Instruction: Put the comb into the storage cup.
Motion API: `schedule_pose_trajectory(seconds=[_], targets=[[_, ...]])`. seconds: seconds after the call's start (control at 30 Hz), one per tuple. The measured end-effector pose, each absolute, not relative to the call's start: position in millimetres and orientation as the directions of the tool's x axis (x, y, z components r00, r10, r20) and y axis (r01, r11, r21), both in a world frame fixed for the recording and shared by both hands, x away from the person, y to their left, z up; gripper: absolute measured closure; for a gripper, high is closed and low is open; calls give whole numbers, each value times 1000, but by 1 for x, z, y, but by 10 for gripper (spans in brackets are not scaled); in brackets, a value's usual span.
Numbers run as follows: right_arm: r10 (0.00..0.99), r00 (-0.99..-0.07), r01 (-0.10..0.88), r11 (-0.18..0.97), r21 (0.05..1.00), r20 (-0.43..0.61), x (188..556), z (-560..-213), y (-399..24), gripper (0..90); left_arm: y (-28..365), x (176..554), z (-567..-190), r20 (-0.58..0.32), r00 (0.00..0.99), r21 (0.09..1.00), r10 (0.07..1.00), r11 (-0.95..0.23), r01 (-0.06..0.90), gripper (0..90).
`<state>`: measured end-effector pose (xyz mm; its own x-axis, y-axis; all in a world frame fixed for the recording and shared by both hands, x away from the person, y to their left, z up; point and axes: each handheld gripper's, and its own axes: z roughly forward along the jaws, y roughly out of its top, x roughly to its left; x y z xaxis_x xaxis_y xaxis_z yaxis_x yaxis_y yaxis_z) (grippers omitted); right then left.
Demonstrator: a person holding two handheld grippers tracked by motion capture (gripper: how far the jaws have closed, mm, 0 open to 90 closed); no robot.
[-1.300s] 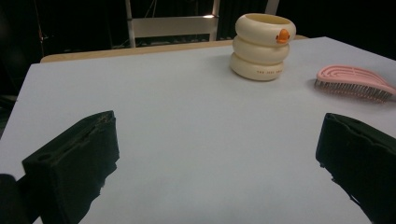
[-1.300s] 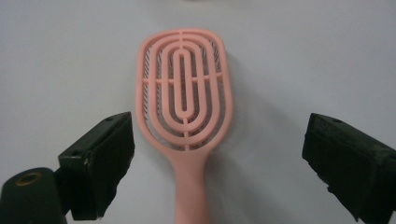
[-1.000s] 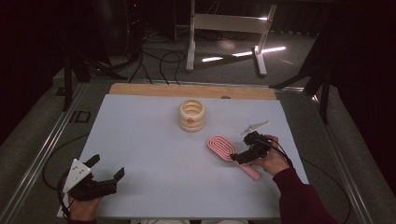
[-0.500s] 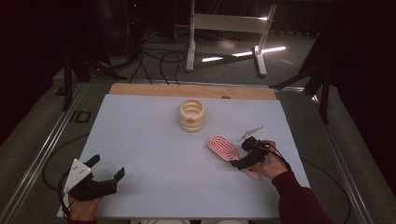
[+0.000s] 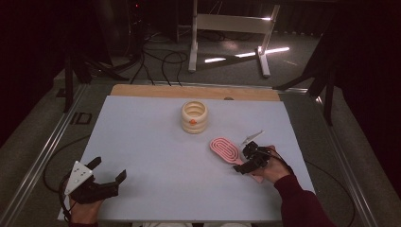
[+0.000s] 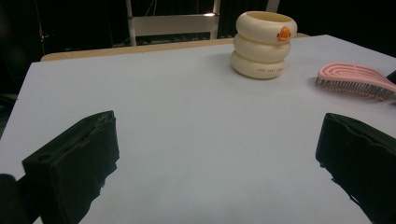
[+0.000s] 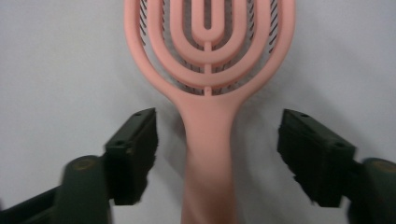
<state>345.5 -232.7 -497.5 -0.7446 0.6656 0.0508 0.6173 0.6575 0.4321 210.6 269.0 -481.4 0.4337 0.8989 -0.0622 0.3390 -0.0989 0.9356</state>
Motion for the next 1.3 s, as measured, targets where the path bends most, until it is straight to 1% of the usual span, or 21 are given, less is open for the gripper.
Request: schedule_pose_trajectory(seconds=[0.1, 0.4, 0.6, 0.77, 0.97, 1.3], targets=[[662, -747, 620, 661, 421, 61, 345, -499, -232, 412, 269, 211, -481, -63, 434, 935, 899, -99, 339, 2], [648, -758, 613, 670, 418, 74, 345, -499, -232, 577, 268, 211, -482, -63, 435, 935, 898, -99, 341, 2], [651, -756, 616, 671, 414, 69, 345, -499, -232, 619, 267, 211, -482, -62, 437, 933, 897, -103, 343, 2], [654, -753, 622, 671, 402, 75, 345, -498, -231, 620, 267, 212, -483, -63, 438, 933, 897, -103, 345, 3], [655, -755, 618, 690, 376, 39, 346, -497, -226, 681, 267, 212, -483, -62, 438, 933, 897, -103, 345, 2], [648, -761, 609, 693, 386, 39, 345, -497, -228, 689, 267, 212, -483, -62, 436, 933, 898, -103, 345, 2]])
